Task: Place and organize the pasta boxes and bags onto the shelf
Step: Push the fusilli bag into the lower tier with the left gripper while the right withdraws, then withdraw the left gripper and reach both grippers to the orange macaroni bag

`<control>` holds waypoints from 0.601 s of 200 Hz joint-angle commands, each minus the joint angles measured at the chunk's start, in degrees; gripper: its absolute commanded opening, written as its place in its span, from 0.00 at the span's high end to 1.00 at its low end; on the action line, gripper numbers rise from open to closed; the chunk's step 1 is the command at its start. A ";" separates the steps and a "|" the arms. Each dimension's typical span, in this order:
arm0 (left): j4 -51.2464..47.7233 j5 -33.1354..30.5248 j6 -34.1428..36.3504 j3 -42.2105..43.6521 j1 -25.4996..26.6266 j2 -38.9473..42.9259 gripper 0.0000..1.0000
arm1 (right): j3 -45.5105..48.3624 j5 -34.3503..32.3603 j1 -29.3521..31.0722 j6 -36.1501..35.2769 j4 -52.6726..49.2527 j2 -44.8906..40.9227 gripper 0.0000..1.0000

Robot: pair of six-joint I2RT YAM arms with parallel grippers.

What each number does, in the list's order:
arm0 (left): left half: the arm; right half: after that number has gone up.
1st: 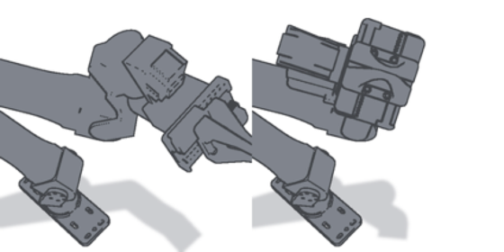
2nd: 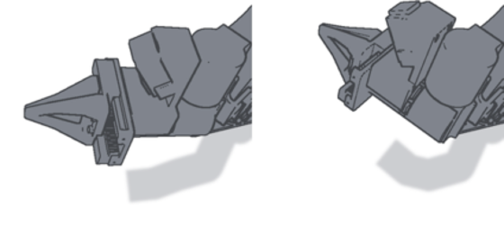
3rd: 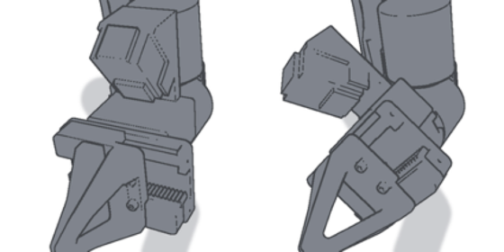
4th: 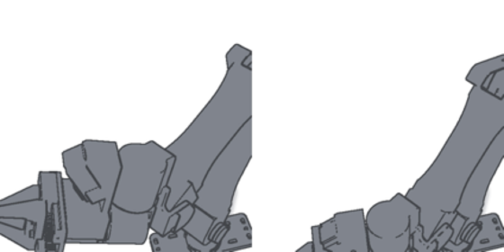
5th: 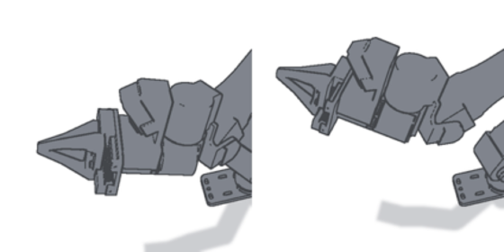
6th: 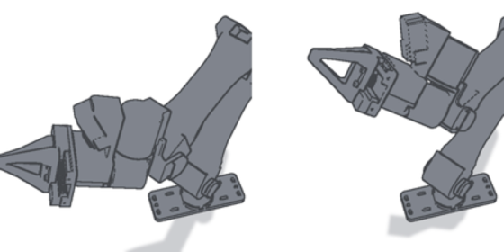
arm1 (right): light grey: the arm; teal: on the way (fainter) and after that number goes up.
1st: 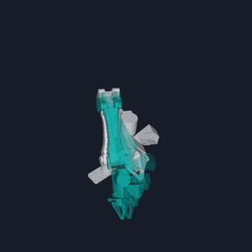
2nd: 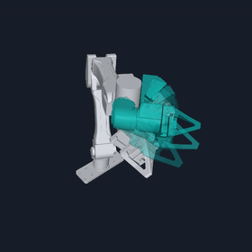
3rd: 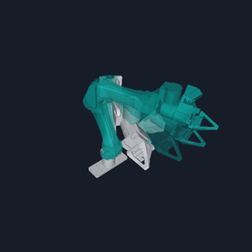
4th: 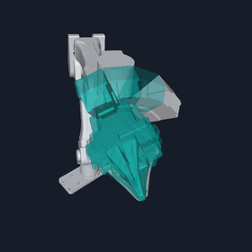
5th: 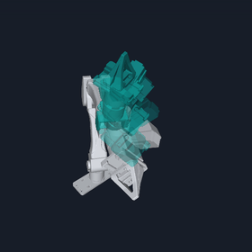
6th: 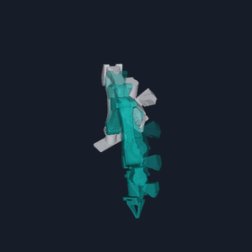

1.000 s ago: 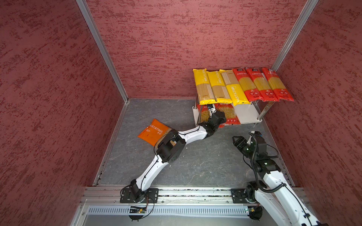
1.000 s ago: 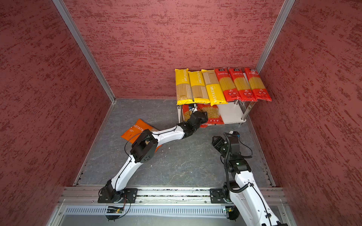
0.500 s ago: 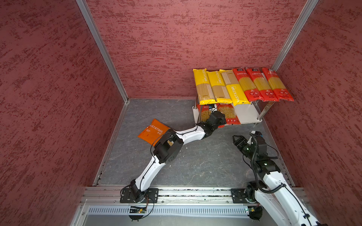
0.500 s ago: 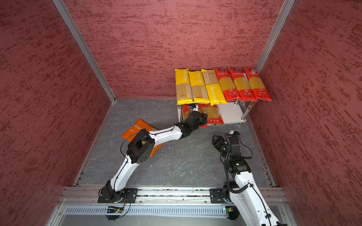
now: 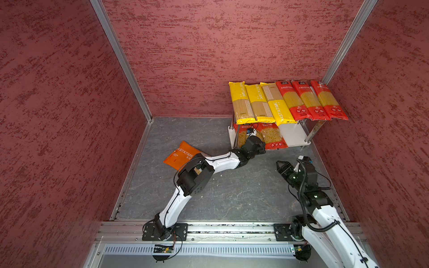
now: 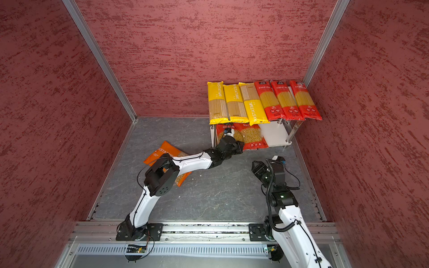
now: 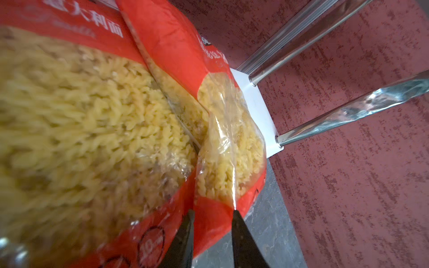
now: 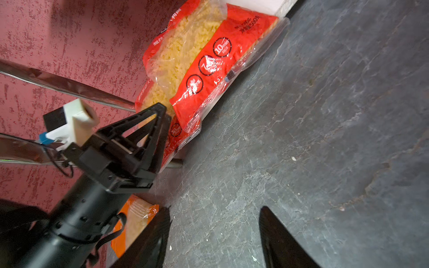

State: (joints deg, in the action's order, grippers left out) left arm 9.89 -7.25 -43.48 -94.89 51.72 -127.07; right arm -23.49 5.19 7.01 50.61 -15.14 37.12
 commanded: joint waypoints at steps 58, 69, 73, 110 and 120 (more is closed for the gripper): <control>-1.79 -4.19 12.85 22.86 2.04 27.92 0.51 | -0.84 -1.46 -0.31 -0.88 -2.02 -1.51 0.37; -2.96 -6.60 12.35 27.40 2.15 31.87 0.51 | -0.99 -1.71 -0.30 -1.18 -2.30 -1.19 0.37; -3.01 -7.35 12.16 29.66 2.15 33.27 0.51 | -1.04 -1.68 -0.26 -1.19 -2.43 -1.05 0.37; -6.67 -14.14 10.05 43.45 2.29 46.31 0.51 | -0.23 0.22 0.23 0.21 -1.63 0.91 0.37; -8.00 -15.59 10.24 46.14 2.20 49.57 0.50 | 0.10 0.13 0.87 0.81 -1.10 1.23 0.37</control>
State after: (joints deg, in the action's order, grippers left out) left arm 6.20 -16.88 -33.50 -53.41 54.04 -83.57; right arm -23.51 5.08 7.03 50.17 -16.60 37.85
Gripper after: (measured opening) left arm 0.494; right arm 0.630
